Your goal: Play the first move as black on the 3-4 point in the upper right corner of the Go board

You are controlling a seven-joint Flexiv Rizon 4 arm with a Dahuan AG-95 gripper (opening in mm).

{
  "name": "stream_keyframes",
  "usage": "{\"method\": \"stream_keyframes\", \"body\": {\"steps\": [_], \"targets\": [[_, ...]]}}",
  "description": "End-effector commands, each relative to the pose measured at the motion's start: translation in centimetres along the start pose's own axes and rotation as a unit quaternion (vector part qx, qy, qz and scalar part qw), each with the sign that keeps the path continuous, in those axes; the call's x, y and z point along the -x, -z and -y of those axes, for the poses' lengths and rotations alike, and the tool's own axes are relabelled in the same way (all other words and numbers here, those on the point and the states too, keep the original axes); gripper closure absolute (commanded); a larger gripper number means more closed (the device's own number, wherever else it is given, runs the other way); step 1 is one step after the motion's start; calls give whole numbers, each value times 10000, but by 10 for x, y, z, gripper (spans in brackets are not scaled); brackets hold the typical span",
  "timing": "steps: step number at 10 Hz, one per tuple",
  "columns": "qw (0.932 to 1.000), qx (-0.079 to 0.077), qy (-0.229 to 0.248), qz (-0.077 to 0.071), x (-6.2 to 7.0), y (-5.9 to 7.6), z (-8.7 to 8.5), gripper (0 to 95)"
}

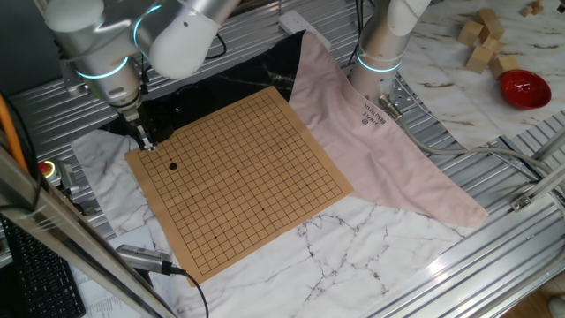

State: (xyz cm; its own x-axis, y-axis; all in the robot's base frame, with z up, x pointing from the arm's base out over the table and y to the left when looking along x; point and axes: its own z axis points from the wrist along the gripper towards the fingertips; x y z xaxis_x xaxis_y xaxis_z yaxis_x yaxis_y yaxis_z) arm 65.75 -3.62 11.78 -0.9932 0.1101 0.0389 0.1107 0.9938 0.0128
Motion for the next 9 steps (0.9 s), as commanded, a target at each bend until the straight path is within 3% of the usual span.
{"method": "stream_keyframes", "body": {"steps": [1, 9], "targets": [[9996, 37, -287, -20, -7, 14, -3, 950], [9985, 14, -545, -15, -12, 19, -4, 950]]}}
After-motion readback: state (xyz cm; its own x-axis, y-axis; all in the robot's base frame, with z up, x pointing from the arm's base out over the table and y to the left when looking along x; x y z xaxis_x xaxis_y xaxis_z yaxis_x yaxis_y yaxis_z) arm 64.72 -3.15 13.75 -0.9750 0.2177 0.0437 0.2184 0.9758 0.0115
